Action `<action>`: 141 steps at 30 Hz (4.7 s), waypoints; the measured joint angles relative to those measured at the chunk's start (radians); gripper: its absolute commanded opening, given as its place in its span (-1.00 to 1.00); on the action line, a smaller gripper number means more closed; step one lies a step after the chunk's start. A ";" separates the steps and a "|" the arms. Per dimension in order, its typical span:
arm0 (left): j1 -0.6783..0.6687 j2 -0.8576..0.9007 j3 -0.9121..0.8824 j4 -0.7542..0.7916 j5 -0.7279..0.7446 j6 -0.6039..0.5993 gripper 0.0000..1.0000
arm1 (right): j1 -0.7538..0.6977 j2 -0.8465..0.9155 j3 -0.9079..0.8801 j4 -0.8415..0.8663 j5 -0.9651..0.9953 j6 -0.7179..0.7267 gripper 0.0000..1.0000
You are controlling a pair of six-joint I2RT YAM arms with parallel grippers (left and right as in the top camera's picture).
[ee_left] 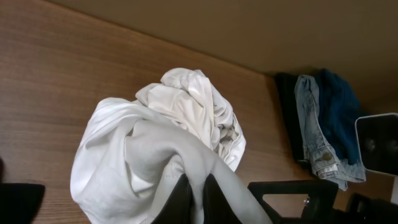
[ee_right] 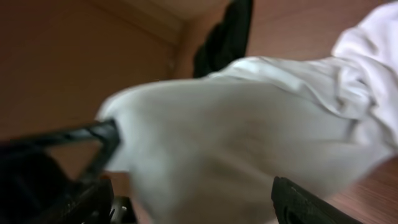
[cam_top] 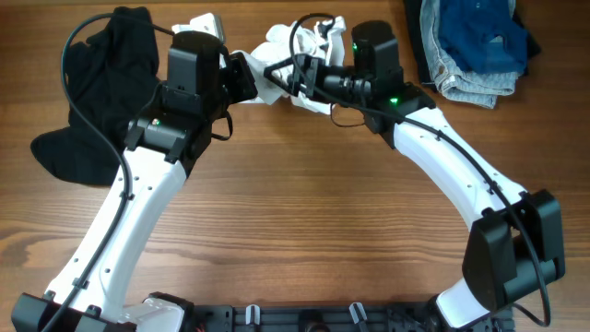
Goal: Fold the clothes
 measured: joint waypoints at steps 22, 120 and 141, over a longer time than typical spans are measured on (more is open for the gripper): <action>0.000 0.000 0.000 -0.004 0.004 0.000 -0.88 | 0.030 0.000 -0.001 -0.128 0.015 -0.155 -0.91; -0.203 0.317 -0.232 0.322 0.175 -0.666 -0.92 | -0.204 -0.144 -0.003 -0.304 0.196 -0.452 -0.91; 0.076 -0.275 -0.238 0.435 0.080 -0.196 -0.92 | -0.472 -0.242 -0.003 -0.534 0.110 -0.589 -0.91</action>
